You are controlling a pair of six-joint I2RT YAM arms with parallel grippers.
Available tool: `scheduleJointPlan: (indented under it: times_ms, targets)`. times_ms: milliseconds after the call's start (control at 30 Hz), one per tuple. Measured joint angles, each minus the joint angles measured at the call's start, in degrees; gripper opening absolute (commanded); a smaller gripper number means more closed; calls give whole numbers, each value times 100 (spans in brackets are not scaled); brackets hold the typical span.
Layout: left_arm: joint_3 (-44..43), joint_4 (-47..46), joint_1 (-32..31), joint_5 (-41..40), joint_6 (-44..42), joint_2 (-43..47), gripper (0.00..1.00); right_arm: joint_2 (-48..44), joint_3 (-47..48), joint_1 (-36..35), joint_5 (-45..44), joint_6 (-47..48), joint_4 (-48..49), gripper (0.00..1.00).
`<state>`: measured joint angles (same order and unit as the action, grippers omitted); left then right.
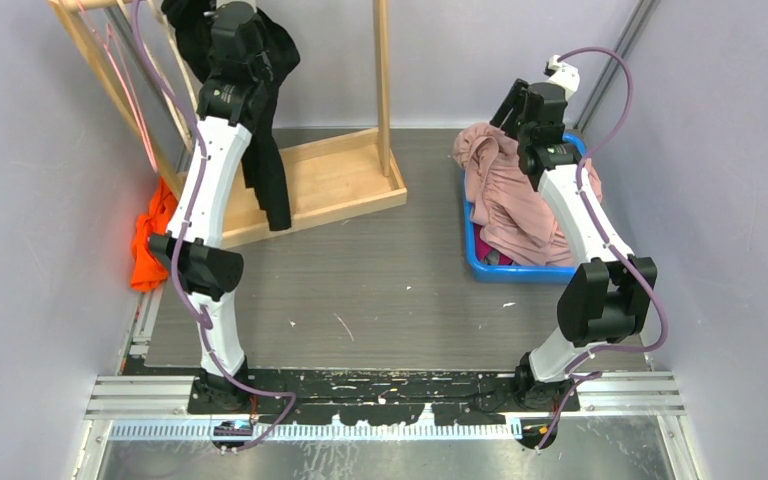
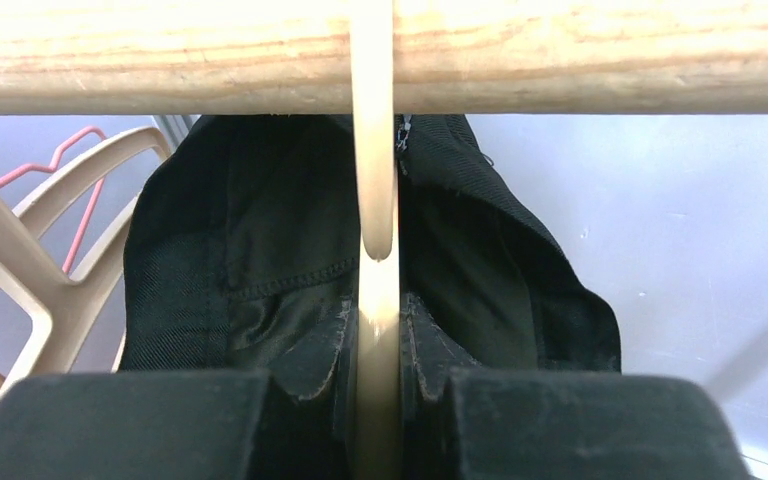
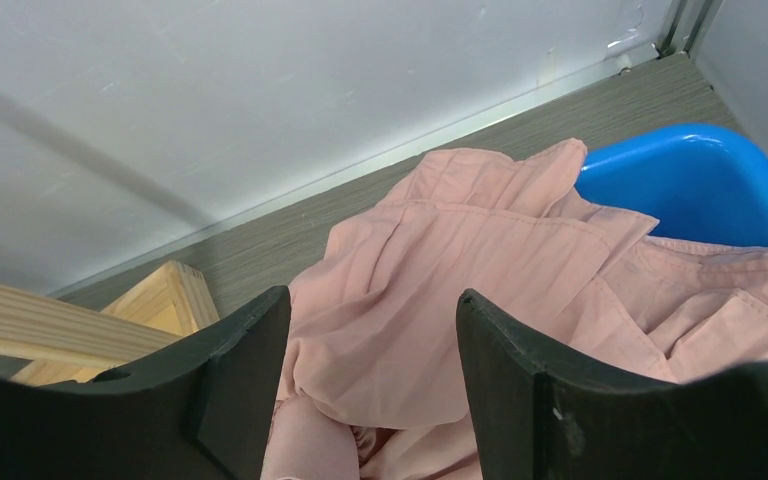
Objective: Remove the skirt from the hanger
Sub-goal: Pick up the hanger from the clothesline.
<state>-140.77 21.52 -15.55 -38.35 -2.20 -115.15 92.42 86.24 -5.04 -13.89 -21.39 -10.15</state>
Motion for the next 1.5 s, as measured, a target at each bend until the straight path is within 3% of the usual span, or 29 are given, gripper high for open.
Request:
scheduleJointPlan:
  times_ms: [267, 567, 800, 1333, 1500]
  targets:
    - [9, 376, 63, 603, 26, 195, 0, 0, -7, 4, 4, -26, 70, 67]
    - [1023, 933, 155, 2328, 223, 1449, 0, 149, -63, 13, 105, -205, 236, 67]
    - [1021, 1102, 138, 3224, 129, 1611, 0, 214, -87, 20, 225, -337, 249, 67]
    - [356, 737, 131, 3545, -286, 1126, 0, 214, -96, 35, 243, -365, 286, 67]
    - [621, 581, 131, 3630, -278, 1237, 0, 214, -96, 55, 240, -363, 286, 67]
